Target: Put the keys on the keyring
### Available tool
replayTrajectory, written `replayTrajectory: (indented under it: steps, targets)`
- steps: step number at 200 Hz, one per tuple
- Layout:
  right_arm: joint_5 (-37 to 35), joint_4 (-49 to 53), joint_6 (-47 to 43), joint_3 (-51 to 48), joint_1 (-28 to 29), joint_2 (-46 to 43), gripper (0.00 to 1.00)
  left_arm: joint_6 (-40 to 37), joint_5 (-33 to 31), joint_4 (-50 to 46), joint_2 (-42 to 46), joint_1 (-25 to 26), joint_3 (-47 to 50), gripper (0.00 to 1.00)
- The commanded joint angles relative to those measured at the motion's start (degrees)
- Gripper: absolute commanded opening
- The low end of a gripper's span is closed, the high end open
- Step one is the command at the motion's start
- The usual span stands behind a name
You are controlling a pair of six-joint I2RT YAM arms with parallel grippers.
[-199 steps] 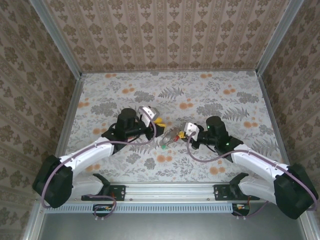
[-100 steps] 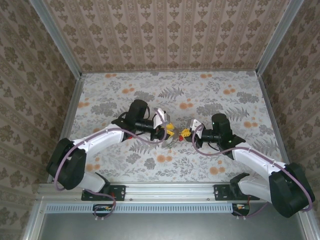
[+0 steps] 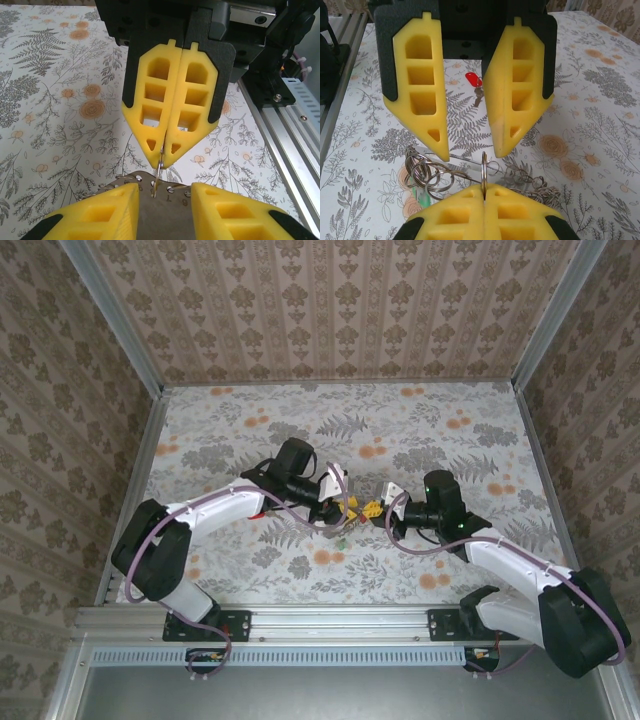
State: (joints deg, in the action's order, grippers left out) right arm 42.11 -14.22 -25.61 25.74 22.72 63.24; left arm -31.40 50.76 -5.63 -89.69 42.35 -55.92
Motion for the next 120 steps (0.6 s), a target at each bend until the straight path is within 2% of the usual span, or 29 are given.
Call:
replayTrajectory:
  steps: [1,21,120]
  targets:
    - [2.4,-2.8,0.5,-0.6,-0.5,-1.5,0.0,-2.1,-1.1,-0.2,-0.7,0.5,-1.3,0.32]
    - [2.5,-3.4,1.0,-0.6,-0.5,-1.5,0.0,-1.8,-1.8,0.7,-0.8,0.7,-1.2,0.32]
    - [3.4,-4.6,2.6,-0.2,-0.6,-0.4,0.0,-0.3,-1.3,3.2,-1.5,1.5,-1.0,0.16]
